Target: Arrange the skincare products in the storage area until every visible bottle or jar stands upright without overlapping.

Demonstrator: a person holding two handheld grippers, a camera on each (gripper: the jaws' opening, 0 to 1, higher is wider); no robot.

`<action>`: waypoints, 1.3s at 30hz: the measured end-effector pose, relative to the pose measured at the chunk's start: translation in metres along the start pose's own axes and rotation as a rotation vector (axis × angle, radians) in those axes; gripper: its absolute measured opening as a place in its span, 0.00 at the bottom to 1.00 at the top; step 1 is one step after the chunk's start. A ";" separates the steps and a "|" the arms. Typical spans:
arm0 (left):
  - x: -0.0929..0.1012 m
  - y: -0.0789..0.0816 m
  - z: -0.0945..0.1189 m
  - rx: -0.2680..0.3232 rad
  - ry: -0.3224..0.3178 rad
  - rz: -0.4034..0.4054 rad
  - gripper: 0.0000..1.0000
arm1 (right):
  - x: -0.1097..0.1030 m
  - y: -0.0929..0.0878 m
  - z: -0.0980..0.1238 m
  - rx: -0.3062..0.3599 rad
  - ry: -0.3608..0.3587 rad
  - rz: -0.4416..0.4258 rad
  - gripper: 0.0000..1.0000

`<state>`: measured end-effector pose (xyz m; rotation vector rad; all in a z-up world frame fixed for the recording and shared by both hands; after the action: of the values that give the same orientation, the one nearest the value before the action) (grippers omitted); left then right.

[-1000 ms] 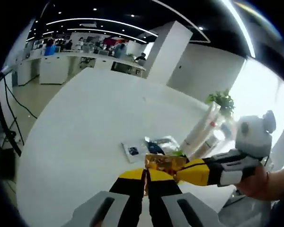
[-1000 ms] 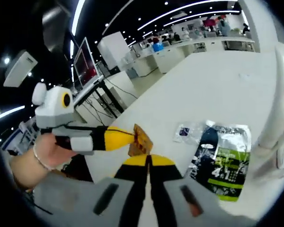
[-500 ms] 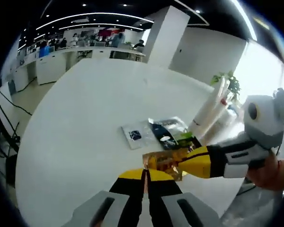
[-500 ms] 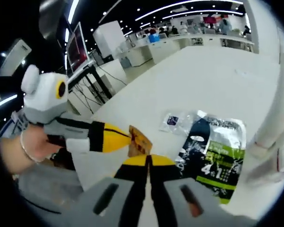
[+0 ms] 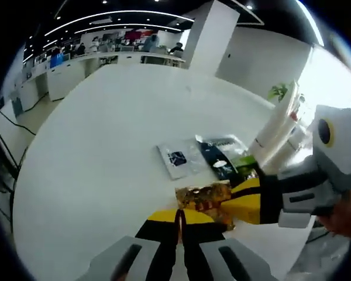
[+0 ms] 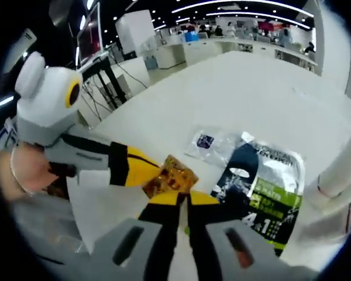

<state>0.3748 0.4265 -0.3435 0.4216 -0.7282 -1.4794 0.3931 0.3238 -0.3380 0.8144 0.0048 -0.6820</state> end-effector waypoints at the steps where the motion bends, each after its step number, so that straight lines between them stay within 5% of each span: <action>1: 0.000 -0.001 0.000 -0.002 0.002 0.006 0.02 | 0.001 0.000 -0.002 0.001 -0.001 0.009 0.09; 9: 0.000 -0.003 -0.001 0.001 -0.014 0.083 0.02 | 0.007 0.002 0.005 0.063 -0.080 0.102 0.17; 12: -0.002 -0.004 -0.001 0.003 -0.014 0.125 0.02 | -0.011 0.004 0.007 0.110 0.018 0.113 0.15; 15: -0.003 -0.004 -0.001 0.004 -0.014 0.144 0.02 | -0.030 -0.006 0.001 0.052 0.131 0.134 0.14; 19: -0.004 -0.005 -0.001 0.011 -0.005 0.154 0.02 | -0.030 -0.021 -0.008 -0.038 0.111 0.175 0.07; 24: -0.003 -0.005 -0.002 0.016 -0.015 0.155 0.02 | -0.024 -0.017 -0.008 -0.011 0.106 0.120 0.07; 39: -0.002 -0.001 -0.003 0.028 -0.031 0.181 0.09 | -0.010 -0.011 -0.009 0.000 0.078 0.139 0.07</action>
<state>0.3767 0.4279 -0.3469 0.3454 -0.7922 -1.3091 0.3812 0.3302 -0.3484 0.8324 0.0187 -0.5190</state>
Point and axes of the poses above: the point that each gripper's makers call its tool centre point, and the gripper's own axes: z roughly backward along the fingers, x roughly to its right, y roughly out of its top, the point moved 6 cm from there along z, roughly backward along the fingers, and after that the axes turned 7 degrees about y, right-handed, at the moved point
